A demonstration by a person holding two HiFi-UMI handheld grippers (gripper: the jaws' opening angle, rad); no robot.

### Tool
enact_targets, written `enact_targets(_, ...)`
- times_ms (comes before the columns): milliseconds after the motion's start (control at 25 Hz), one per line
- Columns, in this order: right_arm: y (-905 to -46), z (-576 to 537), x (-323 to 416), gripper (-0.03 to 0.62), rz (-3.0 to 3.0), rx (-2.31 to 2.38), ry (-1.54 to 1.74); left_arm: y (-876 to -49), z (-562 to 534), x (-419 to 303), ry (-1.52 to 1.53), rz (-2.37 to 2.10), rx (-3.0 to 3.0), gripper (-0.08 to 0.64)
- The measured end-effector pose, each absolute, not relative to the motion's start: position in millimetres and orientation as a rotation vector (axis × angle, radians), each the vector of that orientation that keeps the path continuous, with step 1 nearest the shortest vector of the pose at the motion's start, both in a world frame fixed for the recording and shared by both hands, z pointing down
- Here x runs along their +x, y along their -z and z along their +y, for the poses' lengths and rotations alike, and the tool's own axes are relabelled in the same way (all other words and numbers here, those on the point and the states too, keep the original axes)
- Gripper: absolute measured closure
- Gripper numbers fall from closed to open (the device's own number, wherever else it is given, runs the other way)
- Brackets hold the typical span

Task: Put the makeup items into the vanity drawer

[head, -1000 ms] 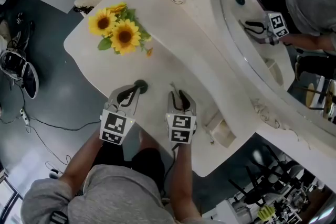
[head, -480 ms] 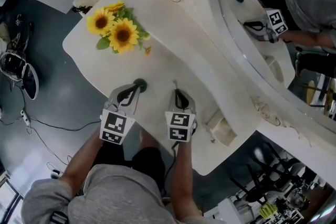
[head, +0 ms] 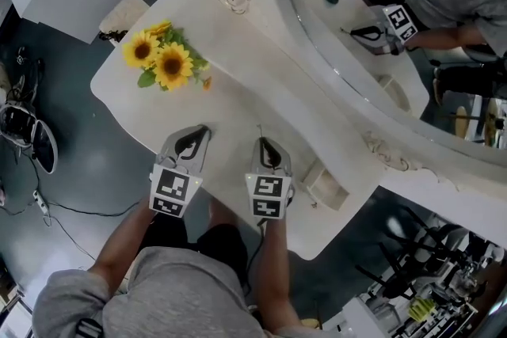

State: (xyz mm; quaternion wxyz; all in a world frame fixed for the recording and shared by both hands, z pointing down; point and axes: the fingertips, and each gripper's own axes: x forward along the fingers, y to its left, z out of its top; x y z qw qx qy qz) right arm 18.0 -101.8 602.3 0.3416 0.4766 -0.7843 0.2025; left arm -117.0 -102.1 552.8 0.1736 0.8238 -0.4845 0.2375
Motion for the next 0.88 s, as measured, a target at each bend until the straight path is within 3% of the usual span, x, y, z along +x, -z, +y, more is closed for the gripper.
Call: enact_targets(880, -511.1, -42.3, 150.6, 0.578, -1.858, 1.759, -0.516, -474.5, -91.0, 31.9, -0.637, -0.946, 2.759, 0.549)
